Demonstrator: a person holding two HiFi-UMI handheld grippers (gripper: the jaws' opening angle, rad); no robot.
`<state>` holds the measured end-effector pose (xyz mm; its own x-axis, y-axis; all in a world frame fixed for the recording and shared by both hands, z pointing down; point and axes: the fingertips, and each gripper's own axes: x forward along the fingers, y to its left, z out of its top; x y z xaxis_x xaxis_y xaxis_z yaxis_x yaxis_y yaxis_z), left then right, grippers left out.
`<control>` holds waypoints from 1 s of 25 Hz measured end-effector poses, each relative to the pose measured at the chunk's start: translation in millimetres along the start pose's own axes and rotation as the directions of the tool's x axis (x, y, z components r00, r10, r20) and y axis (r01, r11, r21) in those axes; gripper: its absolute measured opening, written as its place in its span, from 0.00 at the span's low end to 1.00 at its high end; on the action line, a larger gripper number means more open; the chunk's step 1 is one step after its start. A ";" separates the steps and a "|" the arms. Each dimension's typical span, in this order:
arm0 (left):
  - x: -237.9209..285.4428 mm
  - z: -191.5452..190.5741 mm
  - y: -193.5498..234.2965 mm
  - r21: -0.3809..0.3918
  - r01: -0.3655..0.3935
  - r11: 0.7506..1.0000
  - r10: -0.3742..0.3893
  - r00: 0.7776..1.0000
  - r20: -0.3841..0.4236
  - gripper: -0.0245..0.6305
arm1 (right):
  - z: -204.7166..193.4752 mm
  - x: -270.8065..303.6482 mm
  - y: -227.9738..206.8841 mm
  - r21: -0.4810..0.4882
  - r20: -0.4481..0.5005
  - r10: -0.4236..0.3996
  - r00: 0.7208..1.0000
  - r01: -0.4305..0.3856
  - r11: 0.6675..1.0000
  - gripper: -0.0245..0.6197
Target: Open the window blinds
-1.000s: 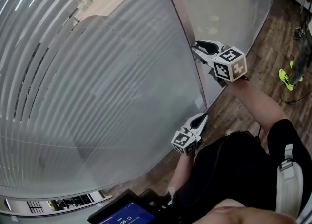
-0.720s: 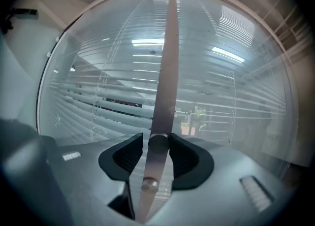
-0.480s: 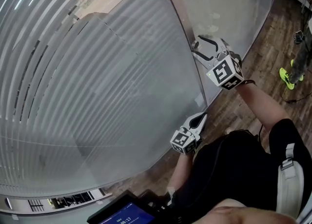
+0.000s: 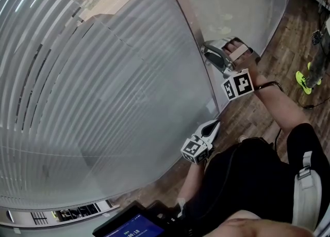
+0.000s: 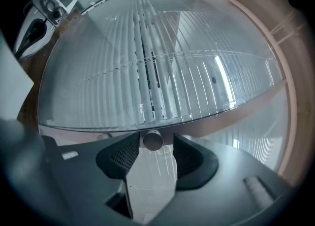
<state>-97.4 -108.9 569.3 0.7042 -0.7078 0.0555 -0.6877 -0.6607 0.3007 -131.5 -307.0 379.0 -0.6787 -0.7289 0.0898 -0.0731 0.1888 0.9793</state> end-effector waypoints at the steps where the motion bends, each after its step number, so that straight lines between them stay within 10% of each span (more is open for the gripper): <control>1: -0.5 0.3 -0.1 0.000 -0.001 1.000 0.001 1.000 0.000 0.04 | 0.1 1.1 -0.3 -0.004 0.000 0.001 1.000 -0.001 1.000 0.36; 14: -6.7 -1.7 1.7 -0.006 -0.020 1.000 0.020 1.000 0.002 0.04 | 0.6 8.7 4.1 -0.011 -0.001 0.024 1.000 -0.024 1.000 0.23; 17: -5.1 -3.0 1.1 -0.007 -0.015 1.000 0.015 1.000 0.003 0.04 | 0.0 7.9 2.9 0.109 0.007 0.031 0.999 -0.032 0.994 0.23; 22: -4.2 -1.6 1.3 -0.002 -0.010 1.000 0.010 1.000 0.000 0.04 | -1.2 7.9 -12.1 0.509 0.053 0.067 0.996 -0.085 0.856 0.23; 25: -3.7 -3.5 1.8 -0.004 -0.008 1.000 0.008 1.000 0.002 0.04 | -6.7 9.4 -10.4 0.691 0.091 0.086 0.992 -0.125 0.712 0.23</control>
<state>-100.7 -106.6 573.0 0.6984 -0.7135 0.0565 -0.6927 -0.6539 0.3042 -132.3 -320.2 370.8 -0.7461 -0.6471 0.1567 -0.4721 0.6801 0.5609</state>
